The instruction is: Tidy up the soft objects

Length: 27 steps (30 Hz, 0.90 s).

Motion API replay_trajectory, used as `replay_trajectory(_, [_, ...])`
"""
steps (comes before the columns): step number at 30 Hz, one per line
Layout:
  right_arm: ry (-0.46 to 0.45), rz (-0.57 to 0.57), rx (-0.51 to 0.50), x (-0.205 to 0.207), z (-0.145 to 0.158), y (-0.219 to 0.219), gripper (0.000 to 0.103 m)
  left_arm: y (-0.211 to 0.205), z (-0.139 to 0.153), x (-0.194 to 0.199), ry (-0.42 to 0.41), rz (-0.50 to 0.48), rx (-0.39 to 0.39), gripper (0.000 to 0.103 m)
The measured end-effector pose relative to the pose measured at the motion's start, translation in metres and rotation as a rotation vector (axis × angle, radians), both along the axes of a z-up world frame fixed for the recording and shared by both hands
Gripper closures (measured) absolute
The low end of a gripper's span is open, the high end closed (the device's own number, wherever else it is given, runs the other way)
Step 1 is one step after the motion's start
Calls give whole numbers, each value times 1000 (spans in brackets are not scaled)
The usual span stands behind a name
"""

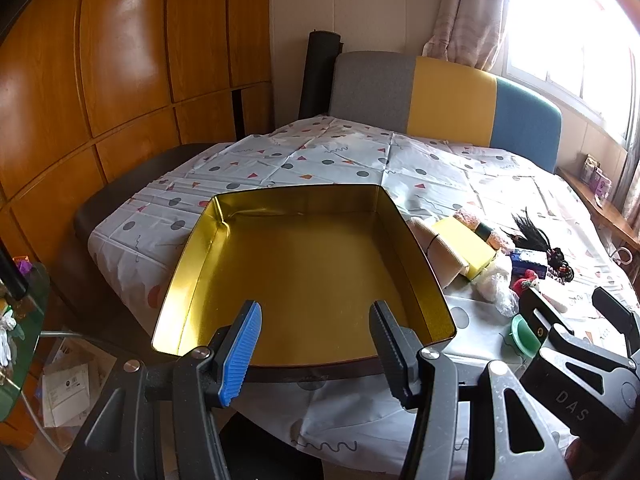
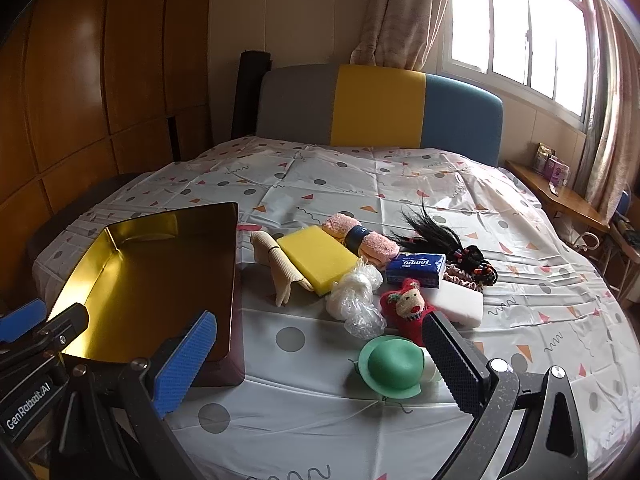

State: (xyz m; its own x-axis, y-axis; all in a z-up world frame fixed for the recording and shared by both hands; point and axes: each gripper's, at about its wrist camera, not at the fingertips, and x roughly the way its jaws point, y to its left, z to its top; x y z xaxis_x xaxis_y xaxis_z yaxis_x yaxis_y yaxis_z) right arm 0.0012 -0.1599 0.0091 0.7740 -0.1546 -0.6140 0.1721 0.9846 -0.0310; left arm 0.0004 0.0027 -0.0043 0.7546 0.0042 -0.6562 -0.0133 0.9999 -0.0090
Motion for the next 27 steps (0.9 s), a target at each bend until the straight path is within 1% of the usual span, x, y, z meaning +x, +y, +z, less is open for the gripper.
replay_trajectory(27, [-2,16,6,0,3,2,0,0,-1,1,11,0,0,46])
